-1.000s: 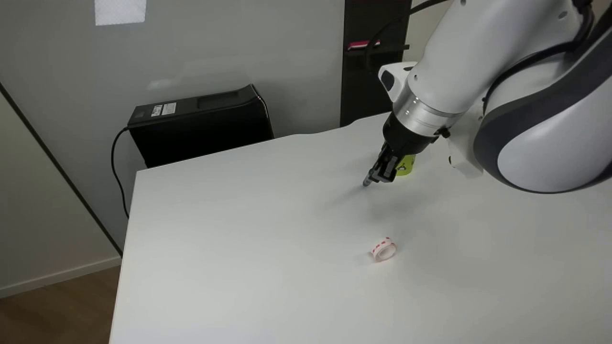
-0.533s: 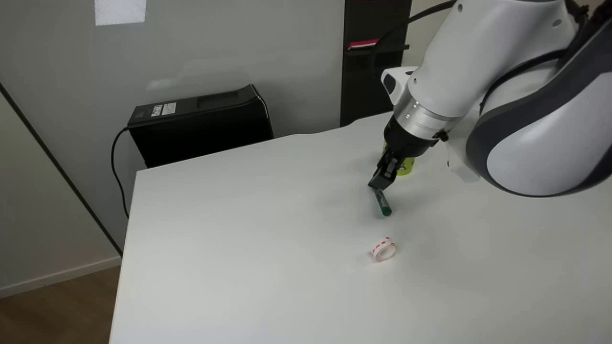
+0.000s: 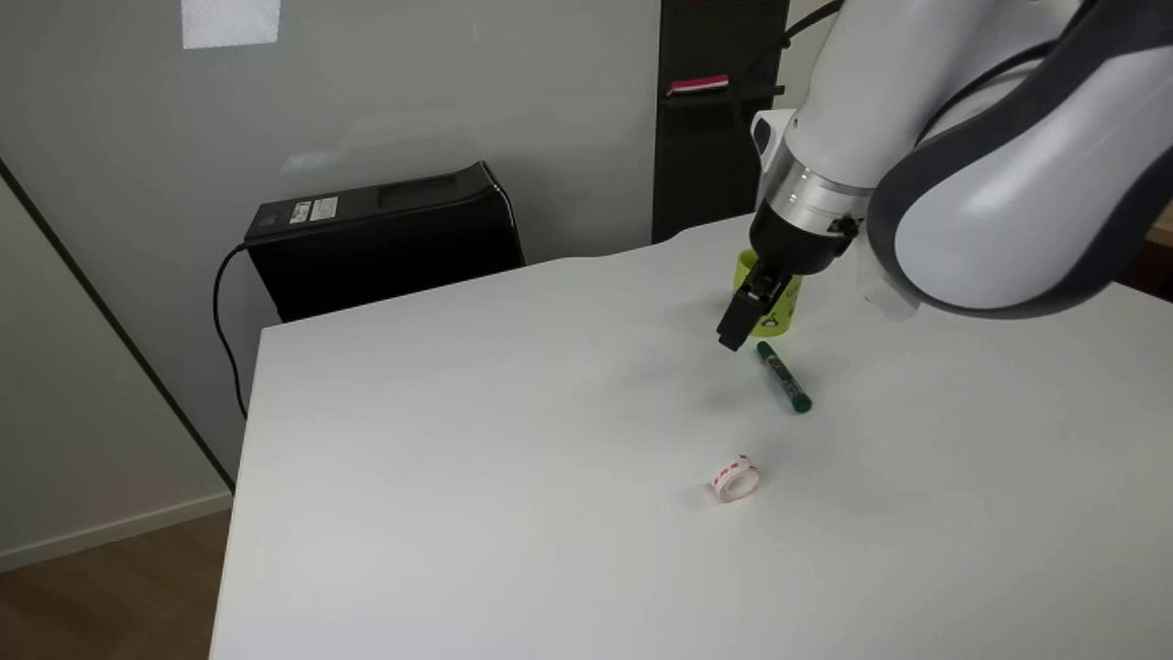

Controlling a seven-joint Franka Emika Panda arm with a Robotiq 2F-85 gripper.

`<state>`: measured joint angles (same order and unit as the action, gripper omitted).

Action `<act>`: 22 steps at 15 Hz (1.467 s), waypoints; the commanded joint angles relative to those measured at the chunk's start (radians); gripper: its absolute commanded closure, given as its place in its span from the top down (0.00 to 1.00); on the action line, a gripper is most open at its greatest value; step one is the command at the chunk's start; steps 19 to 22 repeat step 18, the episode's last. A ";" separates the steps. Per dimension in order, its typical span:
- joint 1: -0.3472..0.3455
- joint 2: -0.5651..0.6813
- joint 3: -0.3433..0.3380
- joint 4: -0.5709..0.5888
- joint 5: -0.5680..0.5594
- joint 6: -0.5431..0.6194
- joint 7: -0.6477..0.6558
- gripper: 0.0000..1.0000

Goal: Take the marker out of the mug and put it on the table

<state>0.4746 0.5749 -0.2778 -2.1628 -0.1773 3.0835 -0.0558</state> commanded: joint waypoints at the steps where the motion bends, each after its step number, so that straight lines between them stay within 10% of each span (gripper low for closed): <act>1: -0.016 -0.082 -0.002 -0.003 0.022 -0.137 0.124 1.00; 13: -0.301 -0.247 0.240 -0.025 0.172 -0.411 0.190 1.00; 22: -0.313 -0.220 0.249 -0.006 0.143 -0.398 0.202 1.00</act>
